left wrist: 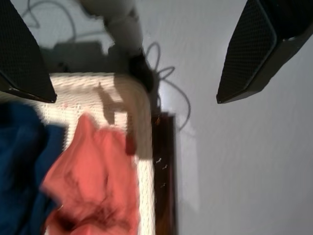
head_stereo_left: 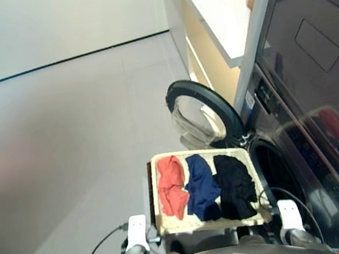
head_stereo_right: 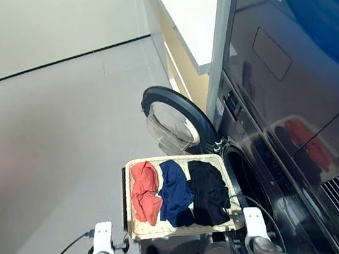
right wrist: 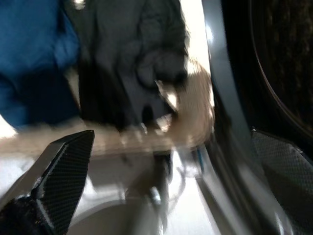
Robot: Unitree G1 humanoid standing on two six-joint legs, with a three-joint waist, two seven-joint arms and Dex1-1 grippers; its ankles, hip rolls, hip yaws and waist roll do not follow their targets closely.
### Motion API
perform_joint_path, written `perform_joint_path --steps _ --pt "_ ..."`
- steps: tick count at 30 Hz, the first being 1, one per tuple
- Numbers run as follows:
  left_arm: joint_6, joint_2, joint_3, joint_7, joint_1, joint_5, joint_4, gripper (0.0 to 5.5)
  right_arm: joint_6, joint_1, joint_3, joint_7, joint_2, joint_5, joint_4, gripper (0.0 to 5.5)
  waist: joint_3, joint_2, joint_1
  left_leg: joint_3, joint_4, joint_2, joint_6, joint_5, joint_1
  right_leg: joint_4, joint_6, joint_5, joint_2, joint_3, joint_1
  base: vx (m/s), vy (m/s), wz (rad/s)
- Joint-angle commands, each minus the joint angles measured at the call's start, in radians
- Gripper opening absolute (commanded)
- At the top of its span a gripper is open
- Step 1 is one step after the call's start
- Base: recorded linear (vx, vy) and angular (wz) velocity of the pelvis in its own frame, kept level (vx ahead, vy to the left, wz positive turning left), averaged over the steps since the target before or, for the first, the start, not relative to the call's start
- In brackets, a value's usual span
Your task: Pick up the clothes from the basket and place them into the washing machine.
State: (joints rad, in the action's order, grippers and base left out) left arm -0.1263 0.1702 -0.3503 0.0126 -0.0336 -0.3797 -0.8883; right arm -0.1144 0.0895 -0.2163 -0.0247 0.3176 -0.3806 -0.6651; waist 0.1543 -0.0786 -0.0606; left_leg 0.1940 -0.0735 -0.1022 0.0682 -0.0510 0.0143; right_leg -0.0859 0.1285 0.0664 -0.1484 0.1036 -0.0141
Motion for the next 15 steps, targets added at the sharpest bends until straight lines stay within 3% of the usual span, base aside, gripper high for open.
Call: perform_joint_path --steps 1,6,10,15 --pt "-0.047 0.001 -0.013 0.054 -0.145 -0.040 0.005 5.50 -0.055 -0.069 -0.038 0.007 0.016 -0.028 0.175 5.50 0.123 0.074 -0.026 -0.024 0.081 0.015 0.013 0.014 0.050 0.064 -0.025 -0.048 0.027 -0.019 -0.045 -0.119 -0.042 -0.131" --pt "-0.063 -0.009 -0.065 0.126 -0.256 -0.053 0.086 5.50 -0.088 -0.116 -0.078 0.050 0.039 -0.030 0.388 5.50 0.203 0.099 -0.034 -0.032 0.189 0.011 0.021 0.034 0.166 0.134 -0.034 -0.048 0.030 -0.037 -0.152 -0.119 -0.048 -0.049" --pt "-0.080 -0.003 -0.079 0.195 -0.319 -0.070 0.152 5.50 -0.108 -0.189 -0.116 0.098 0.040 -0.004 0.495 5.50 0.252 0.114 -0.034 -0.030 0.230 0.002 0.016 0.046 0.231 0.230 -0.033 -0.065 0.050 -0.058 -0.256 -0.123 -0.031 -0.180" --pt "-0.087 0.000 -0.076 0.258 -0.391 -0.065 0.160 5.50 -0.132 -0.246 -0.143 0.130 0.048 0.005 0.611 5.50 0.293 0.130 -0.038 -0.046 0.325 -0.008 0.006 0.071 0.339 0.330 -0.031 -0.079 0.063 -0.078 -0.368 -0.130 -0.036 -0.014"
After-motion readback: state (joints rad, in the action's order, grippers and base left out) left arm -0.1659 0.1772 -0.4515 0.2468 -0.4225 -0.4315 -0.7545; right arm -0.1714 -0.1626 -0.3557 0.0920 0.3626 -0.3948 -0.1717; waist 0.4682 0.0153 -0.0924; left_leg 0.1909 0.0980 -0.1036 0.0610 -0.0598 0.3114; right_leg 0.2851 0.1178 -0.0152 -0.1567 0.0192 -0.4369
